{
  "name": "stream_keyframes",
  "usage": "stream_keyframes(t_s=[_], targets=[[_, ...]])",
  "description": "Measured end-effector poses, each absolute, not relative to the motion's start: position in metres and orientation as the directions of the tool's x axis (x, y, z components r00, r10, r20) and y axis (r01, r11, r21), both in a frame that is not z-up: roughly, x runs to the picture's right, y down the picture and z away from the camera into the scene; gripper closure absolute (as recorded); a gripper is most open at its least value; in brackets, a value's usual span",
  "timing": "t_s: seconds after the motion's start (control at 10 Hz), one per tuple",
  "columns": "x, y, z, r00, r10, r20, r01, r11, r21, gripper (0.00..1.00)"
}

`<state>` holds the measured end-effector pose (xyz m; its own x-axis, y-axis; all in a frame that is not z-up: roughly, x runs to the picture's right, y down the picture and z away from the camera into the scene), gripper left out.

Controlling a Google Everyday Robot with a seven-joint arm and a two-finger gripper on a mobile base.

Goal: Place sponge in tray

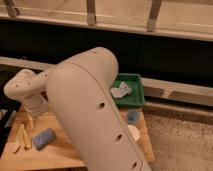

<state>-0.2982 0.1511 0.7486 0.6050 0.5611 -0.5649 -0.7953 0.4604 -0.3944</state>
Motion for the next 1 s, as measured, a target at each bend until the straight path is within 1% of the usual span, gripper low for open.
stream_keyframes(t_s=[0.2, 0.3, 0.6, 0.8, 1.0], targets=[[-0.295, 0.151, 0.749, 0.602, 0.562, -0.567, -0.797, 0.459, -0.392, 0.20], [-0.300, 0.153, 0.748, 0.612, 0.571, -0.547, -0.791, 0.447, -0.418, 0.20], [-0.316, 0.157, 0.747, 0.694, 0.568, -0.442, -0.699, 0.385, -0.603, 0.20], [-0.332, 0.161, 0.745, 0.737, 0.548, -0.395, -0.649, 0.410, -0.641, 0.20], [-0.333, 0.166, 0.745, 0.750, 0.536, -0.387, -0.635, 0.419, -0.649, 0.20]])
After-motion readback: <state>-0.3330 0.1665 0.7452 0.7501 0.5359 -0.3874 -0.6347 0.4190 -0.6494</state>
